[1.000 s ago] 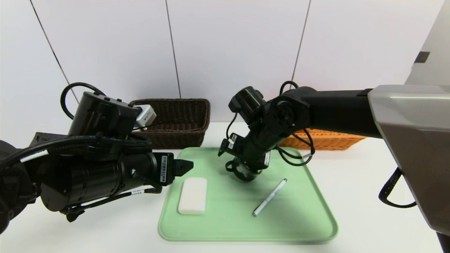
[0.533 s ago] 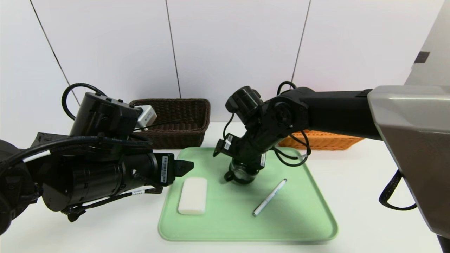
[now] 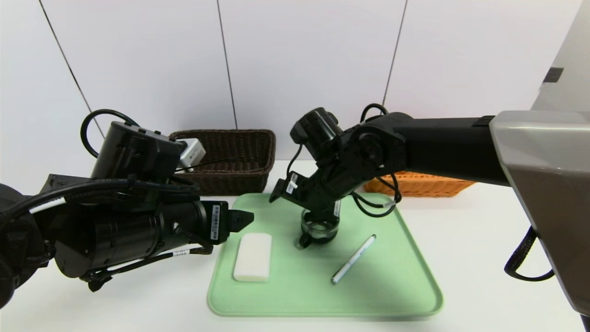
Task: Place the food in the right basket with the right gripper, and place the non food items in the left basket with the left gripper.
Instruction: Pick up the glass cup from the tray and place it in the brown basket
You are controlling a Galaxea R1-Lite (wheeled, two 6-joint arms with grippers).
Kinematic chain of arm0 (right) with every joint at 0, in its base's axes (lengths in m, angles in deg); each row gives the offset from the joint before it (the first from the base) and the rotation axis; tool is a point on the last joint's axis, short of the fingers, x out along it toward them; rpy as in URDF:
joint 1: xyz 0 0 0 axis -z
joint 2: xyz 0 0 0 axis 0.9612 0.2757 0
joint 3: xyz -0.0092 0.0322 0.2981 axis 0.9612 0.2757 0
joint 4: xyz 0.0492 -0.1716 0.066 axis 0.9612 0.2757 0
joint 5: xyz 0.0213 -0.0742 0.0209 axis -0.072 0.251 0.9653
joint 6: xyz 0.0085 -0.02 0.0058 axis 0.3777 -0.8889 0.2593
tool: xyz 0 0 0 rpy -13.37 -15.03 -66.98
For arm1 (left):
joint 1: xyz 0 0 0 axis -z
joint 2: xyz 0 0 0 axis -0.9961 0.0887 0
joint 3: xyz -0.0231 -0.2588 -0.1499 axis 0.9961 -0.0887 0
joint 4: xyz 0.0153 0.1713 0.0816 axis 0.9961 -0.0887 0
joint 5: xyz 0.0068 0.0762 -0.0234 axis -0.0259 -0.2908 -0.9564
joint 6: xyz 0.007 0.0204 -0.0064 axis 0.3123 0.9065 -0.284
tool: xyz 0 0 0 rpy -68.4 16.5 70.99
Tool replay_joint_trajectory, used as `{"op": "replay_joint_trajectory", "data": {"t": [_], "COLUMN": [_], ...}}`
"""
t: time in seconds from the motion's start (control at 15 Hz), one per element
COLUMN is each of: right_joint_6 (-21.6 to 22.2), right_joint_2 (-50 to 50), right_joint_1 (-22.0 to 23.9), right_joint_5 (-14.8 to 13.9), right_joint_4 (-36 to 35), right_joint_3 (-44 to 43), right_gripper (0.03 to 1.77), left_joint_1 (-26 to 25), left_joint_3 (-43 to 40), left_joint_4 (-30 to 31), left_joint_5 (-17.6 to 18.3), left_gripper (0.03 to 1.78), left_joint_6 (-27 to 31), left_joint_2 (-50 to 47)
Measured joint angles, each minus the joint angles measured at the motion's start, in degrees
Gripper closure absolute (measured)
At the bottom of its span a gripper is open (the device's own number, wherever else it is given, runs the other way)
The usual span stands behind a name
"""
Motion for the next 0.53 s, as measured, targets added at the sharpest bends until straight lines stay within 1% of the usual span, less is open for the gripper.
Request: {"op": "replay_joint_trajectory", "data": {"t": [0.13,0.33,0.4,0.47,0.53], "right_joint_6": [-0.29,-0.71,-1.48,-2.26,-3.35], "right_joint_2": [-0.05,0.15,0.2,0.28,0.5], "right_joint_1": [-0.72,-1.1,-1.27,-1.32,-1.43], "right_joint_5": [-0.05,-0.79,-1.34,-2.52,-4.63], "right_joint_4": [0.26,1.02,1.44,2.26,2.86], "right_joint_3": [0.0,-0.02,-0.04,-0.04,-0.04], "right_gripper": [0.11,0.1,0.11,0.11,0.1], "left_joint_1": [-0.02,-0.02,-0.02,-0.02,-0.02], "left_joint_3": [-0.06,-0.22,-0.26,-0.26,-0.26], "left_joint_4": [0.0,-0.06,-0.06,-0.11,-0.09], "left_joint_5": [-0.01,-0.04,-0.04,-0.01,-0.01], "left_gripper": [0.12,0.12,0.12,0.12,0.12], "left_joint_6": [-0.02,0.0,0.02,0.0,0.0], "left_joint_2": [-0.22,-0.52,-0.61,-0.71,-0.77]}}
